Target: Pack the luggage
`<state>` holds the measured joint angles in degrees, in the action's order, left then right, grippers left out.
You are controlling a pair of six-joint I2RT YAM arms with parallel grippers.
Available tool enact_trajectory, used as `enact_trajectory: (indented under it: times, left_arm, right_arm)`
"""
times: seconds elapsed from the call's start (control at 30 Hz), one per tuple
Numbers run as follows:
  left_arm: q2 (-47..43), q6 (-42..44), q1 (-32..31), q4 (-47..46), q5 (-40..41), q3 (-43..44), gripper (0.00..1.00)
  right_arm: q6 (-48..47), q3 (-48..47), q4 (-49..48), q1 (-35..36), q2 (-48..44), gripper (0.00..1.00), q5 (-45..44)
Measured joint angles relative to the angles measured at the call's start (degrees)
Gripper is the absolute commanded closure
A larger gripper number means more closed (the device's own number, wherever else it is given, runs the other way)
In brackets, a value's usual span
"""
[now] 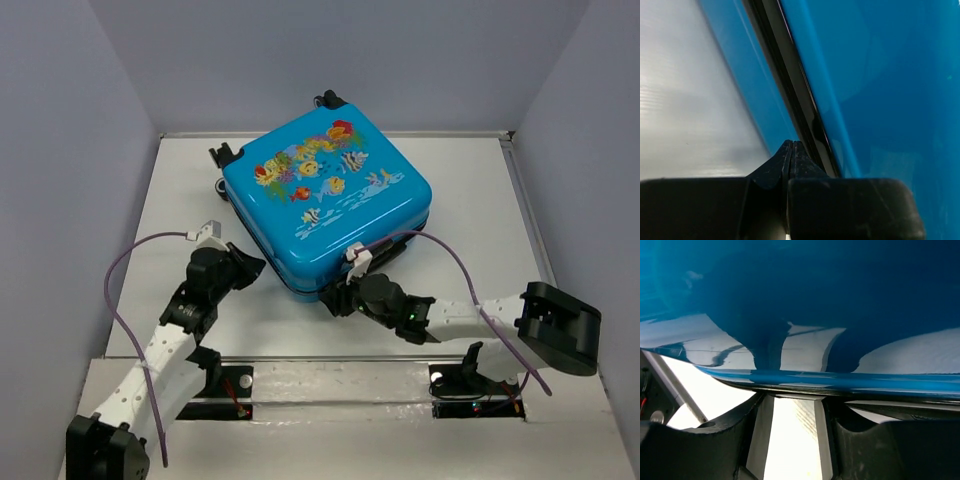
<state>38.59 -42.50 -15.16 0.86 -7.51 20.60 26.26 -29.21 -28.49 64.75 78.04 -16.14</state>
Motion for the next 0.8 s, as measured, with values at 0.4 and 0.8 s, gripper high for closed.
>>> enact_trajectory:
  times: [0.4, 0.8]
  left_arm:
    - [12.28, -2.12, -17.53, -5.14, 9.16, -1.92, 0.94]
    - [22.29, -1.92, -29.70, -8.39, 14.84, 4.02, 0.94]
  right_arm:
    - [0.57, -0.33, 0.70, 0.85, 0.20, 0.93, -6.51]
    - [0.42, 1.92, 21.03, -0.59, -16.87, 0.93, -4.87]
